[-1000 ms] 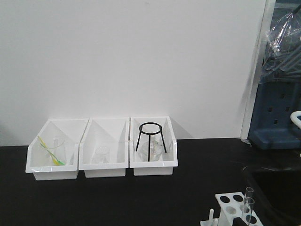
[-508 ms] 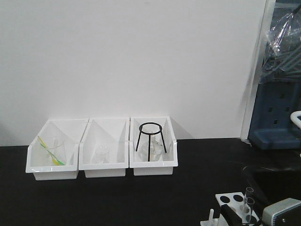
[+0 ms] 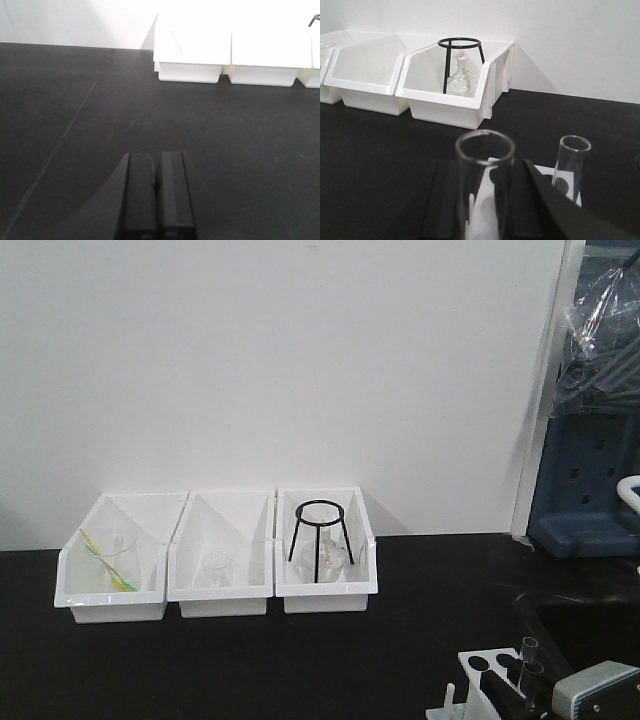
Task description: Flip and reinsert test tube from rack
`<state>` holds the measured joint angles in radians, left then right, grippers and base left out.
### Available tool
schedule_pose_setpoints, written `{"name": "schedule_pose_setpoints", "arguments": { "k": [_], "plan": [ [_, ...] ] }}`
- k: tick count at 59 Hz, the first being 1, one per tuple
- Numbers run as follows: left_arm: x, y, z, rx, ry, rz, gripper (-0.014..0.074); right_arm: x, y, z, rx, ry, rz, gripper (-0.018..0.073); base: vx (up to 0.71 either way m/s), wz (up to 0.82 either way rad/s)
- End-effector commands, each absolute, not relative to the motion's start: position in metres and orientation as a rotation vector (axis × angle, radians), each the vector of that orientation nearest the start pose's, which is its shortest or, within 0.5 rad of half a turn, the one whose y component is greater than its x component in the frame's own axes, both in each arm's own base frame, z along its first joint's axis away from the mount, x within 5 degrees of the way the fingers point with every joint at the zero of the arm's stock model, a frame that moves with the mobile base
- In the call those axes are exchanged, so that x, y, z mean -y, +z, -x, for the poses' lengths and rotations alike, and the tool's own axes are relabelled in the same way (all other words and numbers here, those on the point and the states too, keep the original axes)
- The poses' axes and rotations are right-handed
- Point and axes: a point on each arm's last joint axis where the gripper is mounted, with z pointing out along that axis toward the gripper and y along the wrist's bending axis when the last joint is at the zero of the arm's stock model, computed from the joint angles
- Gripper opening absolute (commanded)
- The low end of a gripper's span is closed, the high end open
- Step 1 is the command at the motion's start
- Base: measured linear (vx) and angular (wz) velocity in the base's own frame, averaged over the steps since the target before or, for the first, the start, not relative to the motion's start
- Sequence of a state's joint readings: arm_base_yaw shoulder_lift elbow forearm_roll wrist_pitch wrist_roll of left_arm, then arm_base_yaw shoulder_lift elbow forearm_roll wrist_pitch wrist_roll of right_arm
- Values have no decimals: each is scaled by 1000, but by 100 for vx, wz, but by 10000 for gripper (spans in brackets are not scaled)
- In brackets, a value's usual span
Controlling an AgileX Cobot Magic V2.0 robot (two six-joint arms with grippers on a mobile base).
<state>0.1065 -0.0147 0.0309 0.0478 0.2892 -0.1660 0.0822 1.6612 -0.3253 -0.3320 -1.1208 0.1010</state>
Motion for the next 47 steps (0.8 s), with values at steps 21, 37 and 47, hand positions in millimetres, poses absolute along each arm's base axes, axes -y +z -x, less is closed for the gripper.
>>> {"name": "schedule_pose_setpoints", "arguments": {
  "k": [21, 37, 47],
  "plan": [
    [-6, 185, -55, -1689, -10, 195, -6, -40, 278, -241, -1487, 224, 255, -13, 0, 0],
    [-6, 185, -55, -1689, -10, 195, -6, -28, 369, -231, -1475, 123, 162, -12, 0, 0],
    [-6, 185, -55, -1689, -10, 195, -6, -28, 382, -230, -1472, -75, 349, -12, 0, 0]
  ]
}}
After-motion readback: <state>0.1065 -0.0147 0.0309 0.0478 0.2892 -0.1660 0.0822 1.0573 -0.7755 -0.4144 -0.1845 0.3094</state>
